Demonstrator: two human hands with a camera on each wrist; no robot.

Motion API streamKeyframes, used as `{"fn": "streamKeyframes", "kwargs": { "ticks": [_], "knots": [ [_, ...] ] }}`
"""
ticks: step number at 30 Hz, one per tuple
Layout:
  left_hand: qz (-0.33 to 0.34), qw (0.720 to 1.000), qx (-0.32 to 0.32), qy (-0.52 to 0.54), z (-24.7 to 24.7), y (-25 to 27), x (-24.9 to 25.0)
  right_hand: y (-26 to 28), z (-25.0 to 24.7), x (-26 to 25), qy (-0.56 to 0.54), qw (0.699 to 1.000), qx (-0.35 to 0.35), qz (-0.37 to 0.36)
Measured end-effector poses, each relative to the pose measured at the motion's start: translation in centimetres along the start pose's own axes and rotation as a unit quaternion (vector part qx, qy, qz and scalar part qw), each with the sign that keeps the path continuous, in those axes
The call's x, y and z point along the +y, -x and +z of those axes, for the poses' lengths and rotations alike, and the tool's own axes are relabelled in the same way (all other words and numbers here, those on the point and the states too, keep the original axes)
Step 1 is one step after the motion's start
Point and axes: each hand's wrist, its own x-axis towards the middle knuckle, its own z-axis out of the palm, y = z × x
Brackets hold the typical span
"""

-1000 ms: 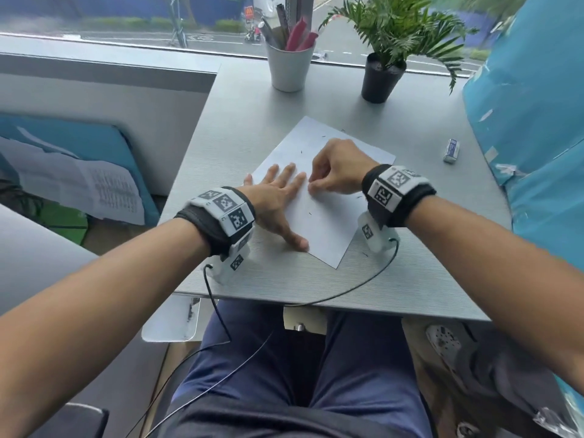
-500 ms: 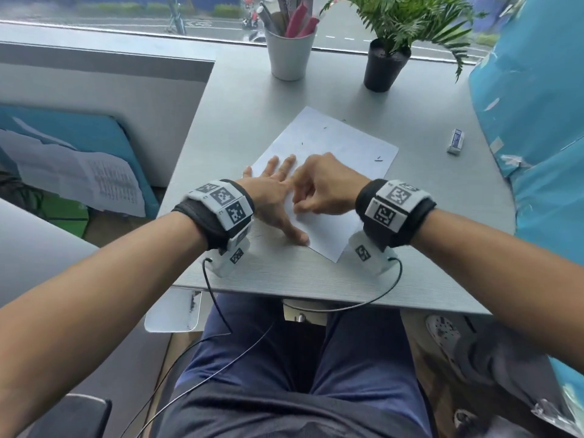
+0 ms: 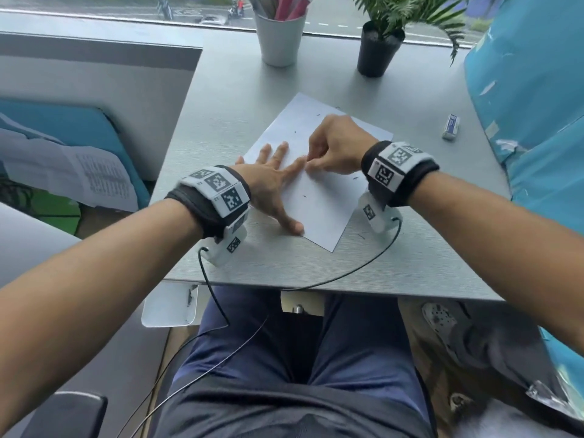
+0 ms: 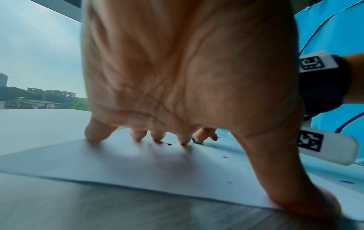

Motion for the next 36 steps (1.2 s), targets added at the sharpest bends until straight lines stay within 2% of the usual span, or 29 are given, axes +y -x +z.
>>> {"fn": "streamKeyframes", "kwargs": {
  "ticks": [2, 5, 6, 10, 15, 18, 20, 21, 24, 25, 28, 30, 34, 36],
  "knots": [
    [0.000, 1.000, 0.000, 0.000, -0.1, 0.1, 0.0, 0.6, 1.0, -0.9, -0.001, 1.000, -0.014, -0.020],
    [-0.002, 1.000, -0.009, -0.001, -0.1, 0.0, 0.2, 2.5, 2.1, -2.5, -0.009, 0.990, -0.116, -0.081],
    [-0.004, 1.000, -0.012, -0.004, -0.2, -0.1, 0.2, 2.2, 1.5, -2.1, -0.003, 0.991, -0.115, -0.075],
    [-0.018, 1.000, -0.014, -0.014, -0.3, -0.3, 0.5, 0.2, -0.6, 0.1, 0.009, 1.000, -0.013, -0.005],
    [-0.014, 1.000, -0.020, -0.016, -0.4, 0.0, 0.7, 2.8, 1.6, -2.1, -0.005, 0.991, -0.109, -0.072],
    [-0.014, 1.000, -0.015, -0.020, -0.5, 0.1, 0.9, 0.8, -0.3, 0.1, 0.014, 1.000, -0.022, -0.010],
    [-0.016, 1.000, -0.014, -0.020, -0.5, 0.1, 0.8, 0.5, -0.2, 0.4, 0.011, 1.000, 0.011, 0.001],
    [-0.017, 1.000, -0.015, -0.020, -0.5, 0.0, 0.8, 1.0, 0.5, -0.3, 0.009, 1.000, -0.002, -0.012],
    [-0.015, 0.999, -0.016, -0.024, -0.4, -0.1, 0.8, 3.1, 2.1, -2.2, -0.005, 0.992, -0.103, -0.066],
    [-0.016, 0.999, -0.016, -0.025, -0.4, -0.2, 0.8, 3.0, 1.7, -1.8, -0.006, 0.992, -0.109, -0.062],
    [-0.016, 1.000, -0.010, -0.024, -0.4, -0.2, 0.8, 0.7, -0.4, 0.4, 0.009, 1.000, -0.024, -0.005],
    [-0.017, 1.000, -0.007, -0.024, -0.4, -0.2, 0.8, 0.6, -0.2, 0.3, 0.011, 1.000, -0.003, -0.001],
    [-0.015, 0.999, -0.018, -0.026, -0.4, -0.2, 0.8, 3.5, 2.4, -2.5, -0.008, 0.991, -0.104, -0.079],
    [-0.017, 0.999, -0.023, -0.023, -0.5, -0.2, 0.8, 2.5, 1.3, -1.3, -0.001, 0.994, -0.092, -0.054]
  ]
}}
